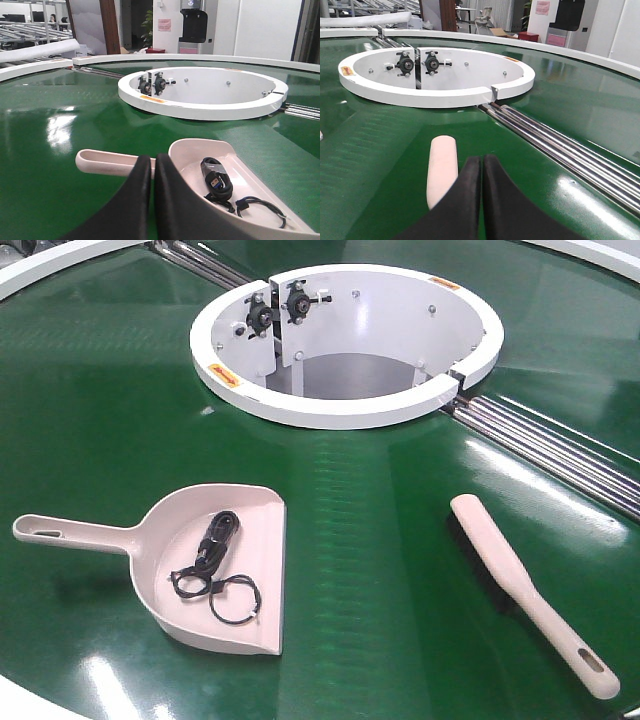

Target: Clean and inspect green conveyor with broom and dustpan

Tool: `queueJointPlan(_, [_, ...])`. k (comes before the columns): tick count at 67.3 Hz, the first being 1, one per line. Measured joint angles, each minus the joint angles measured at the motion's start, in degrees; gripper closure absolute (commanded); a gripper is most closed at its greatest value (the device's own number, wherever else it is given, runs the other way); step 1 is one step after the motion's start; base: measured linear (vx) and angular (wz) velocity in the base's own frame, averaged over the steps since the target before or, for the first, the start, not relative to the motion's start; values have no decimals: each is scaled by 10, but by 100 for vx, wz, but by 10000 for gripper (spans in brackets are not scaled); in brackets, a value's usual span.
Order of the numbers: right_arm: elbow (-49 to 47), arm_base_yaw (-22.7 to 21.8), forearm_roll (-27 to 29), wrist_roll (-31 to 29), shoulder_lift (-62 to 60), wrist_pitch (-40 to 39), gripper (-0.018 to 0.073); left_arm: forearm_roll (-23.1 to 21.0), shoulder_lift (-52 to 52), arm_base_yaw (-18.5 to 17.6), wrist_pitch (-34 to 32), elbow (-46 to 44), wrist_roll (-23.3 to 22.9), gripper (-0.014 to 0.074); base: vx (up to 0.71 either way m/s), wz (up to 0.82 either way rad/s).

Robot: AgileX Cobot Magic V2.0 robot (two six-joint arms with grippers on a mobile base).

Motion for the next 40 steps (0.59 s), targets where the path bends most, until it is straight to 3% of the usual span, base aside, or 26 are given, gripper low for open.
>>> queueJointPlan(15, [26, 0, -8, 26, -107, 13, 569, 0, 0, 0, 0, 0, 0, 604, 0, 0])
queueJointPlan(40, [26, 0, -14, 50, -110, 46, 569, 0, 0, 0, 2, 0, 0, 604, 0, 0])
